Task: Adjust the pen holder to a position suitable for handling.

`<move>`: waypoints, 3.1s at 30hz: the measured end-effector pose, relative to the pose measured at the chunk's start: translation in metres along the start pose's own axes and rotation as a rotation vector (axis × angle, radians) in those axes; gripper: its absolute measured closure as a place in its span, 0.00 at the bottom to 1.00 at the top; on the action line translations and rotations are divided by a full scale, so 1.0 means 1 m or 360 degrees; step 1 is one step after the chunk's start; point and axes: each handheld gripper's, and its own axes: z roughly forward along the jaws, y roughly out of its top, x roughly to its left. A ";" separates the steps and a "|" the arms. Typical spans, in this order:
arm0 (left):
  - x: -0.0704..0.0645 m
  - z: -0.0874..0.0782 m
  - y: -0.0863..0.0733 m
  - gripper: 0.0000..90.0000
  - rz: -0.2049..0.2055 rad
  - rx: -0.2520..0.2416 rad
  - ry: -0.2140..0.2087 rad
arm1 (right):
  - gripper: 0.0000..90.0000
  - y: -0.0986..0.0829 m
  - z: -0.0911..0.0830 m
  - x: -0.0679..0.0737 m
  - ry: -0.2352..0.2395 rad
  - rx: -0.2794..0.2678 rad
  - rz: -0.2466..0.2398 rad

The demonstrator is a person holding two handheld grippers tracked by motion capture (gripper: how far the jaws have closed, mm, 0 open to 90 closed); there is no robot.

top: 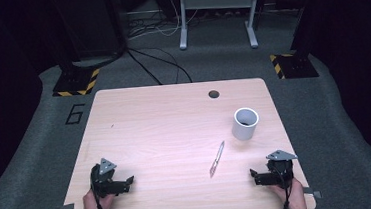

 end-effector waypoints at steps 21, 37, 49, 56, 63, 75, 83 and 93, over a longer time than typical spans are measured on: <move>0.000 0.000 0.000 0.02 -0.0001 0.0000 0.0001 | 0.00 0.005 0.000 0.002 -0.0030 0.0062 0.0045; -0.001 0.000 0.000 0.02 -0.0012 -0.0002 -0.0001 | 0.00 0.032 -0.009 0.004 0.0009 0.0077 0.0094; -0.001 0.000 0.000 0.02 -0.0009 -0.0003 0.0000 | 0.01 0.049 -0.016 0.003 0.0027 0.0021 0.0088; -0.001 0.000 0.000 0.02 -0.0015 -0.0003 0.0000 | 0.01 0.061 -0.017 0.002 0.0025 0.0030 0.0071; -0.001 0.000 0.000 0.02 -0.0015 -0.0003 0.0000 | 0.01 0.078 -0.019 0.003 0.0020 0.0020 0.0065; -0.001 0.000 0.000 0.02 -0.0015 -0.0002 0.0000 | 0.00 0.108 -0.011 -0.003 0.0023 0.0031 0.0085; -0.001 0.000 0.000 0.02 -0.0016 -0.0003 0.0000 | 0.00 0.125 -0.004 -0.010 0.0001 0.0037 0.0096; -0.001 0.000 0.000 0.02 -0.0015 -0.0002 0.0000 | 0.00 0.144 0.013 -0.014 -0.0026 0.0080 0.0107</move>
